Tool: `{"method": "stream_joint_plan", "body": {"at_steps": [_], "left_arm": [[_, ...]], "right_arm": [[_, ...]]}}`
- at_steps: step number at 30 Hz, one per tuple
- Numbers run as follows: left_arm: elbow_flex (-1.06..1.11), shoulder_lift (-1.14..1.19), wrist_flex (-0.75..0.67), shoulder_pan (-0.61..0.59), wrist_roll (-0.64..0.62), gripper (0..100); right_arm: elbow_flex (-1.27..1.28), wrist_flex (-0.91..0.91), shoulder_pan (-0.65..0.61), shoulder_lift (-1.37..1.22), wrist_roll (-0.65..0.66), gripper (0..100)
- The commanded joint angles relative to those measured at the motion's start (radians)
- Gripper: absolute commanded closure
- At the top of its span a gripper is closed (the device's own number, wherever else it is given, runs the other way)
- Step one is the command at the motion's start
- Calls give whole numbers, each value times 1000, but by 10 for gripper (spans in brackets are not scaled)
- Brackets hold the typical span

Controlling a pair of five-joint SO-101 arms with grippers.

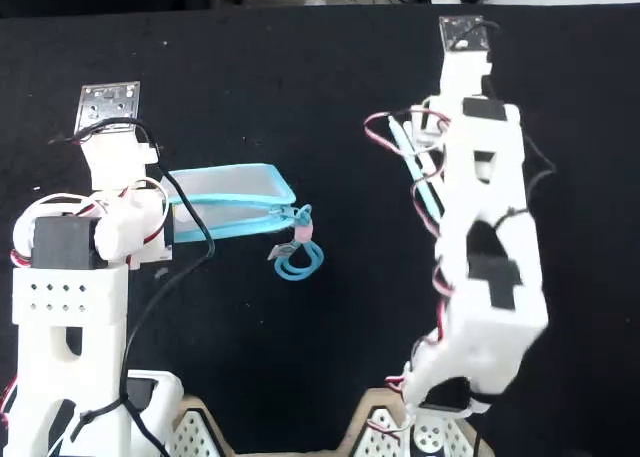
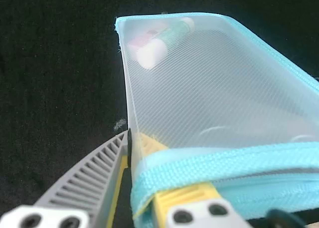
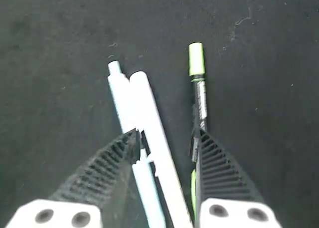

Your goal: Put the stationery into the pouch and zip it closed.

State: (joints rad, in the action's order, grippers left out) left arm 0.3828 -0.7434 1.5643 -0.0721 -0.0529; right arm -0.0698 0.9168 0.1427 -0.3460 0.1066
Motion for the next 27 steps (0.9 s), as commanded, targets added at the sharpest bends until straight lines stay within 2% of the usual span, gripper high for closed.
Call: {"method": "stream_joint_plan", "body": {"at_steps": [1, 18, 20, 22, 27], "left_arm": [[4, 6, 3, -13, -8, 970], [4, 6, 3, -13, -6, 970], [4, 6, 3, -13, -6, 970], [4, 6, 3, -13, -6, 970], [4, 6, 3, -13, -6, 970]], "right_arm": [[-229, -9, 46, -140, -2, 836], [-872, 11, 66, -713, 6, 841], [-926, 48, 71, -750, 60, 891], [-986, 98, 71, -782, 133, 988], [-1144, 253, 72, -831, 227, 987]]}}
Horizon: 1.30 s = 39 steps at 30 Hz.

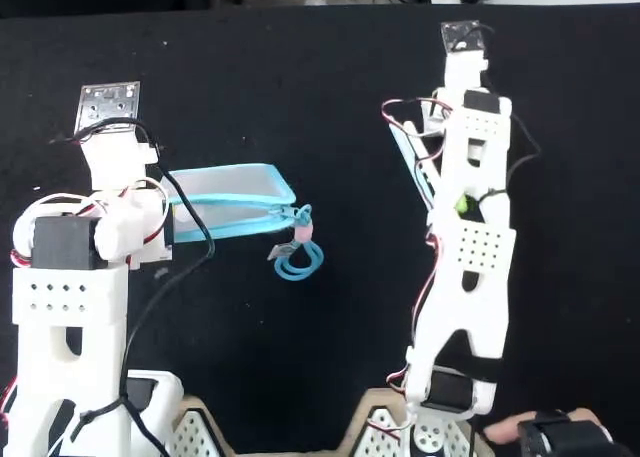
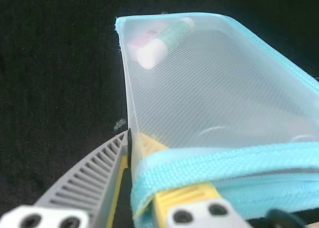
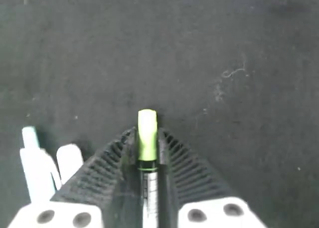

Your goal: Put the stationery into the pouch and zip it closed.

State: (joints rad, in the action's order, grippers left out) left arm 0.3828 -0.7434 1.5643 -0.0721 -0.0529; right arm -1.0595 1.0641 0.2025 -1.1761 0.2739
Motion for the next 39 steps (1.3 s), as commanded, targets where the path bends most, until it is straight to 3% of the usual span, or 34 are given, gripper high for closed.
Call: {"method": "stream_joint_plan", "body": {"at_steps": [1, 14, 23, 31, 39], "left_arm": [[4, 6, 3, -13, -6, 970], [4, 6, 3, -13, -6, 970], [4, 6, 3, -13, -6, 970], [4, 6, 5, -13, -6, 970], [4, 6, 3, -13, -6, 970]], "right_arm": [[-188, 140, 12, -5, 61, 988], [-469, 453, 5, -12, 63, 988], [-610, 703, -103, -5, 57, 988], [-395, 706, -137, 117, -14, 988], [140, 694, -201, 406, 20, 988]]}}
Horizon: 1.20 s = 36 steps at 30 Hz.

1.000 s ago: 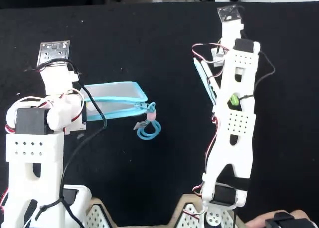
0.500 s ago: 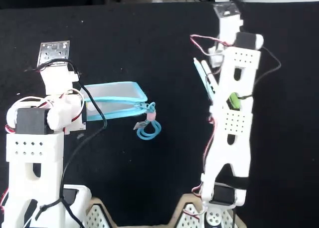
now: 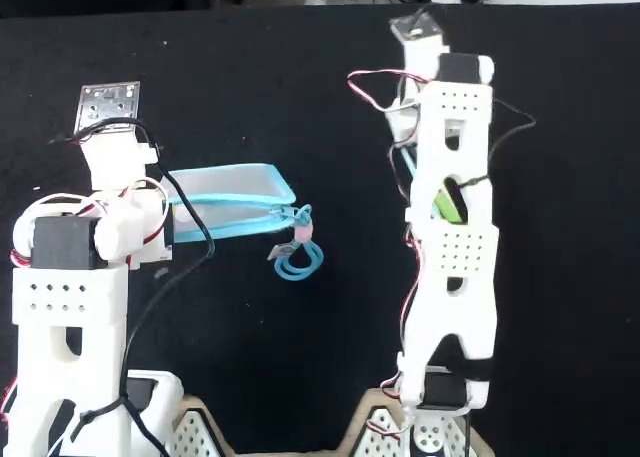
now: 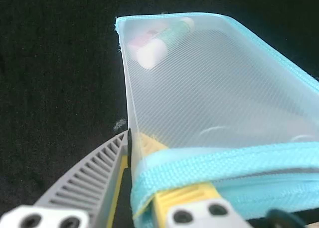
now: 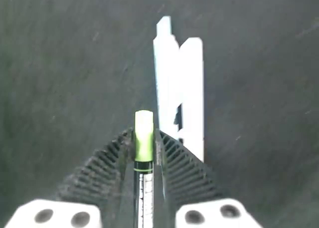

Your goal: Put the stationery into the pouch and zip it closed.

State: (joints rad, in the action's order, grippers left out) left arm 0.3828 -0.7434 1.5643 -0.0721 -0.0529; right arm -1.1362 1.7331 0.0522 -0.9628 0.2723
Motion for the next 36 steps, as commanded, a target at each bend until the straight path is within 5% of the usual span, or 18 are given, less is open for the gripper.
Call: {"method": "stream_joint_plan", "body": {"at_steps": [1, 12, 21, 29, 36], "left_arm": [[4, 6, 3, -13, -6, 970], [4, 6, 3, -13, -6, 970], [4, 6, 3, -13, -6, 970], [4, 6, 3, -13, -6, 970], [4, 6, 3, -13, -6, 970]], "right_arm": [[271, 25, -61, 226, 28, 988], [1075, -348, -123, 644, 31, 988], [1662, -683, -121, 1004, 170, 987], [1756, -657, -167, 1026, 276, 833], [1745, -663, -169, 969, 276, 843]]}}
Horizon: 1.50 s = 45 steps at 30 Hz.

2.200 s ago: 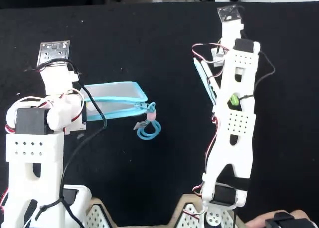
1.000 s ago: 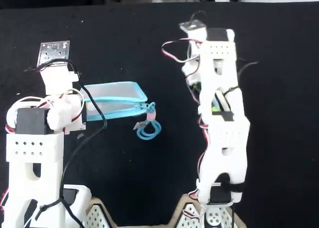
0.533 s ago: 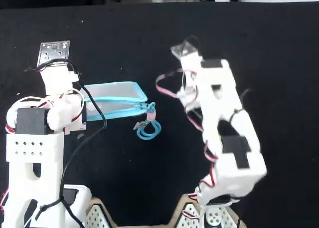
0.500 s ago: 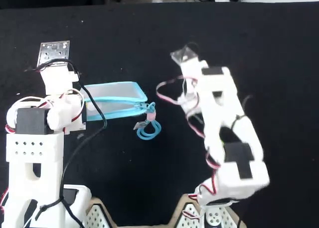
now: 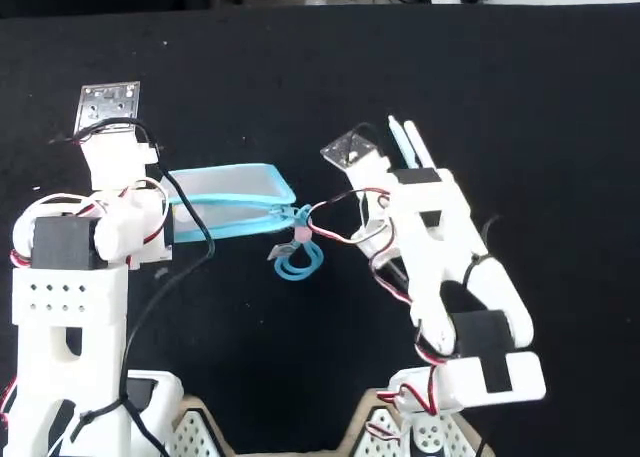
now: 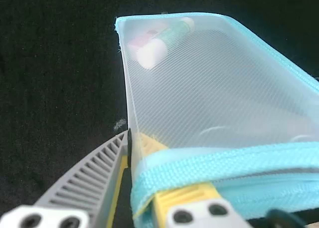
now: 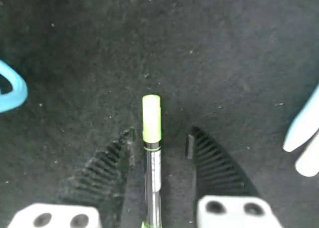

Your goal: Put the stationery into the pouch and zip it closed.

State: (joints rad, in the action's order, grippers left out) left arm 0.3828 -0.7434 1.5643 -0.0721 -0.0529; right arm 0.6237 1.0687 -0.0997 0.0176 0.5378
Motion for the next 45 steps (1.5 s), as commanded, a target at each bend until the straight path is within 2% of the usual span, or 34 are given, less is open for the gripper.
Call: {"method": "stream_joint_plan", "body": {"at_steps": [1, 9, 12, 15, 23, 29, 32, 38, 45], "left_arm": [[4, 6, 3, -13, -6, 970], [4, 6, 3, -13, -6, 970], [4, 6, 3, -13, -6, 970], [4, 6, 3, -13, -6, 970], [4, 6, 3, -13, -6, 970], [4, 6, 3, -10, -6, 970], [4, 6, 3, -10, -6, 970], [4, 6, 3, -13, -6, 970], [4, 6, 3, -13, -6, 970]], "right_arm": [[-19, 2, -15, -21, 11, 843], [-47, -31, -14, -102, 11, 852], [-48, -61, -11, -108, 9, 983], [-48, -48, -11, -70, 3, 988], [-50, 218, -18, 317, 0, 988], [-50, 296, -48, 725, -23, 988], [-50, 299, -129, 918, -109, 988], [-110, 259, -381, 1211, -345, 987], [-127, -3, -588, 1372, -466, 987]]}}
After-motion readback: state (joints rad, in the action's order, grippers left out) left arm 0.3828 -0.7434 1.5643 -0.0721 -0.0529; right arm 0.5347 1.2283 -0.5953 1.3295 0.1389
